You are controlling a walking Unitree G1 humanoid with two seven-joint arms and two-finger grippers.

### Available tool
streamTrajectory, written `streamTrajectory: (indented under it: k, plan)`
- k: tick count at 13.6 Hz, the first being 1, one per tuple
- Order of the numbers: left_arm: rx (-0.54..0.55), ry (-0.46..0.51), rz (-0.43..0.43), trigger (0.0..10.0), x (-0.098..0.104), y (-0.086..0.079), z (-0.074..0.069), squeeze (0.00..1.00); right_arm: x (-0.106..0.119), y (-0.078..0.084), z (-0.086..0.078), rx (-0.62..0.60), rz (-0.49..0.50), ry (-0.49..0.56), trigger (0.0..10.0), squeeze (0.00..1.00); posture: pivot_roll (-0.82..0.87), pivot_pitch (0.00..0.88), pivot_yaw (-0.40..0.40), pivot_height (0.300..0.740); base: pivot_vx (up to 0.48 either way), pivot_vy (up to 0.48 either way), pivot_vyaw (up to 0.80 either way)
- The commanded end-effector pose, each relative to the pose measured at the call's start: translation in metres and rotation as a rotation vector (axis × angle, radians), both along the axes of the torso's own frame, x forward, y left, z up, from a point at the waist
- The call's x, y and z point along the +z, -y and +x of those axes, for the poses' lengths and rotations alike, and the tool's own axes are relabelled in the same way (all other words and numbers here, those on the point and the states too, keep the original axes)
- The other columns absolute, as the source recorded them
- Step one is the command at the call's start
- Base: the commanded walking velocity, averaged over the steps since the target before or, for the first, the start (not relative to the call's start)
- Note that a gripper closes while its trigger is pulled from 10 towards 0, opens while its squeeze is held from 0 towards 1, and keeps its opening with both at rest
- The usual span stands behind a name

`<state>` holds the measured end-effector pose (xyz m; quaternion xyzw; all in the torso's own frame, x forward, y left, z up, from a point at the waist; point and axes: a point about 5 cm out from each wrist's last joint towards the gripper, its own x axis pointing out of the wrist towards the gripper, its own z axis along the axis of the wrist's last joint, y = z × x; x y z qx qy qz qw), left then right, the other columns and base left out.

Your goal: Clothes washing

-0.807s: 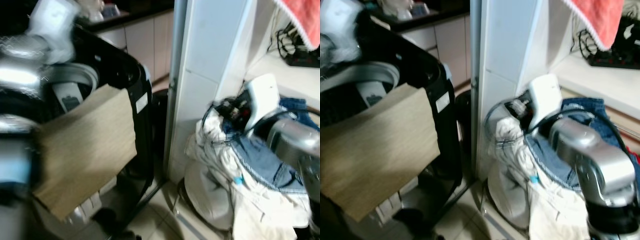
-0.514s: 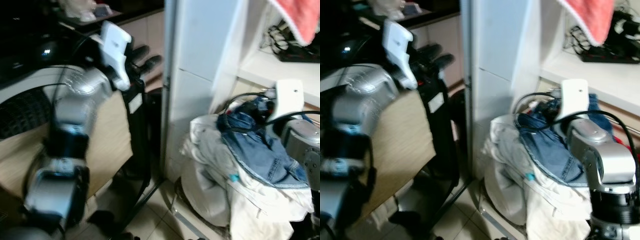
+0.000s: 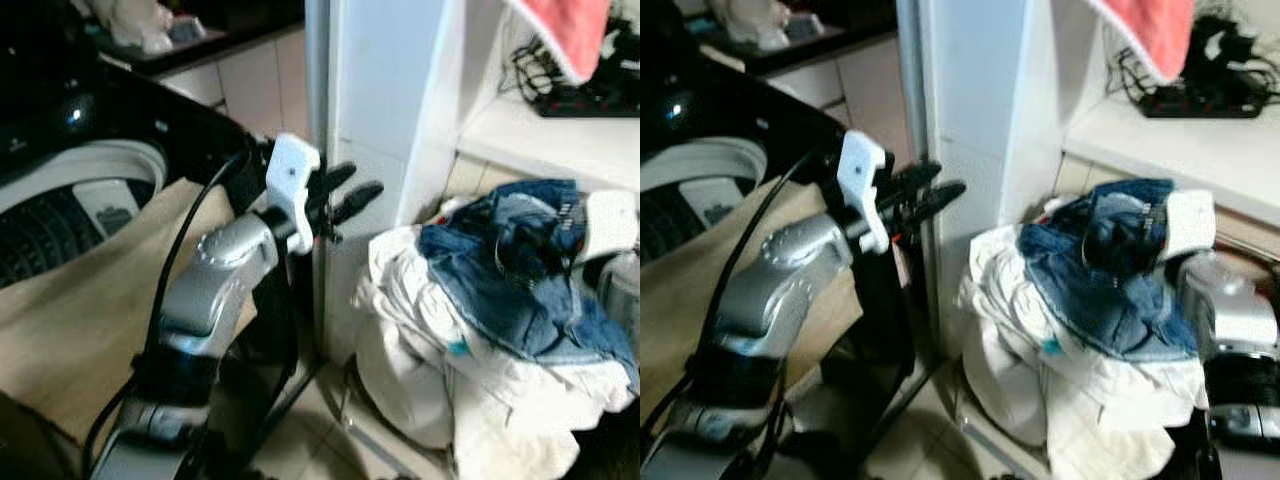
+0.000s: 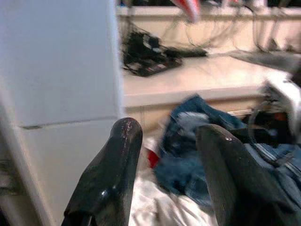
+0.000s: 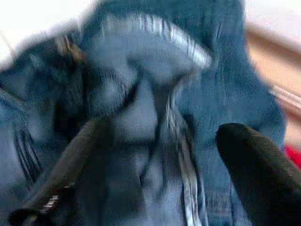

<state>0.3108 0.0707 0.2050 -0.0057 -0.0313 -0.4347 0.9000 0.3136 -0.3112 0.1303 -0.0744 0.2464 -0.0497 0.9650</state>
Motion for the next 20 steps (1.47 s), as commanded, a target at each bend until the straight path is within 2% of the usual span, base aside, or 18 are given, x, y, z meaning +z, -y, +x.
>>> streamTrajectory:
  k: [1, 2, 4, 5, 6, 7, 8, 9, 11, 13, 20]
  plan:
    - [-0.075, -0.013, 0.042, 10.0, -0.003, 0.004, -0.010, 0.00, 0.000, 0.003, 0.004, 0.016, 0.008, -0.007, 10.0, 1.00, -0.11, 0.000, 0.047, 0.740, 0.000, 0.000, 0.00]
    - [-0.156, -0.035, 0.091, 10.0, -0.008, 0.006, -0.022, 0.00, -0.010, 0.009, 0.005, 0.013, -0.010, -0.054, 10.0, 1.00, -0.11, 0.000, 0.047, 0.740, 0.000, 0.000, 0.00]
    - [-0.206, -0.052, 0.110, 10.0, -0.011, 0.007, -0.029, 0.00, -0.021, 0.009, 0.004, 0.032, -0.029, -0.103, 10.0, 1.00, -0.10, 0.000, 0.044, 0.740, 0.000, 0.000, 0.00]
    - [-0.218, -0.056, 0.121, 10.0, -0.011, 0.006, -0.032, 0.00, -0.027, 0.005, 0.004, 0.070, -0.007, -0.130, 10.0, 0.11, -0.09, 0.000, 0.039, 0.740, 0.000, 0.000, 0.00]
    - [-0.219, -0.056, 0.128, 10.0, -0.011, 0.006, -0.032, 0.00, -0.029, 0.003, 0.004, 0.086, 0.016, -0.138, 10.0, 0.11, -0.09, 0.000, 0.037, 0.740, 0.000, 0.000, 0.00]
    - [-0.204, -0.046, 0.133, 10.0, -0.009, 0.005, -0.032, 0.00, -0.026, -0.002, 0.008, 0.108, 0.098, -0.119, 10.0, 0.00, -0.09, 0.000, 0.036, 0.740, 0.000, 0.000, 0.00]
    - [-0.204, -0.048, 0.135, 10.0, -0.007, 0.003, -0.032, 0.00, -0.021, -0.003, 0.011, 0.116, 0.147, -0.094, 3.6, 0.00, -0.08, 0.000, 0.034, 0.740, 0.000, 0.000, 0.00]
    - [-0.217, -0.056, 0.144, 10.0, -0.007, 0.002, -0.034, 0.00, -0.016, -0.004, 0.014, 0.126, 0.183, -0.056, 0.0, 0.00, -0.08, 0.000, 0.034, 0.740, 0.000, 0.000, 0.00]
    - [-0.289, -0.097, 0.175, 10.0, -0.013, 0.003, -0.042, 0.00, -0.018, -0.010, 0.014, 0.165, 0.238, -0.066, 0.0, 0.00, -0.08, 0.000, 0.035, 0.740, 0.000, 0.000, 0.00]
    - [-0.330, -0.114, 0.186, 10.0, -0.016, 0.005, -0.049, 0.00, -0.021, -0.010, 0.013, 0.179, 0.235, -0.084, 0.0, 0.00, -0.08, 0.000, 0.037, 0.740, 0.000, 0.000, 0.00]
    - [-0.329, -0.120, 0.195, 10.0, -0.016, 0.004, -0.049, 0.00, -0.024, -0.009, 0.007, 0.193, 0.263, -0.107, 0.0, 0.00, -0.10, 0.000, 0.044, 0.740, 0.000, 0.000, 0.00]
